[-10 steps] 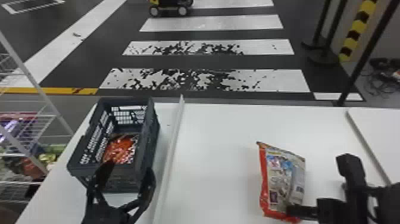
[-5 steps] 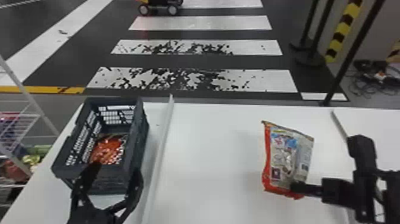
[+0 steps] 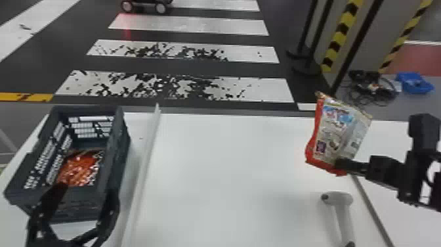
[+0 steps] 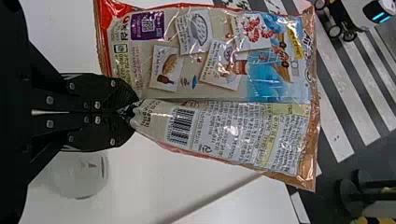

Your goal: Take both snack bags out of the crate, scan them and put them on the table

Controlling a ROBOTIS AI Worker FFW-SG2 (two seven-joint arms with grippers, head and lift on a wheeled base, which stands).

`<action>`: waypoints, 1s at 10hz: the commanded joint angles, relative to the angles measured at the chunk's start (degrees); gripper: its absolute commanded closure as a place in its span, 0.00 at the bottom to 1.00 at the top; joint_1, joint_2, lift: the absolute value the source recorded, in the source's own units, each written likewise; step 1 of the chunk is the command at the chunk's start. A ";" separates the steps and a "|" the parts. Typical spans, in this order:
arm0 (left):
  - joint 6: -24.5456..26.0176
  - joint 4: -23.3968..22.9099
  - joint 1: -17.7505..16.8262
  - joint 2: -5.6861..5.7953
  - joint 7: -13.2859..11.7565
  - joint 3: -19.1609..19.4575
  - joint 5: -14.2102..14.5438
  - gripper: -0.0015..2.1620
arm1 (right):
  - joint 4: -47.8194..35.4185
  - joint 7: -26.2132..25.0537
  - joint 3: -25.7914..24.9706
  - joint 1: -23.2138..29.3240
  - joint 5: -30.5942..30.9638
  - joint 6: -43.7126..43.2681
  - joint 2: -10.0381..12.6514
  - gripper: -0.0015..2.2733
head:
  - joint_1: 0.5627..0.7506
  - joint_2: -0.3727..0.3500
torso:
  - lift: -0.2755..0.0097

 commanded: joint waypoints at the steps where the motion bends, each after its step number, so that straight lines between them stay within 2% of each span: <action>1: 0.00 0.04 -0.11 0.00 0.00 -0.02 0.00 0.06 | 2.17 -1.03 -3.36 -2.25 1.19 0.47 -2.47 1.00 | 0.70 0.36 | 0.65; 4: 0.00 0.31 -0.11 0.00 0.00 0.07 0.09 0.06 | 8.23 -5.61 -8.10 -2.77 2.33 0.47 -6.16 1.00 | 0.70 0.17 | 0.65; 7: 0.00 0.48 -0.19 0.00 0.00 0.16 0.09 0.06 | 15.79 -11.05 -10.39 -2.77 4.00 0.47 -9.15 1.00 | 0.70 0.04 | 0.65; 10: 0.00 0.66 -0.28 0.00 0.00 0.25 0.09 0.06 | 24.58 -17.65 -10.65 -2.77 4.09 -13.01 -10.91 1.00 | 0.70 0.03 | 0.65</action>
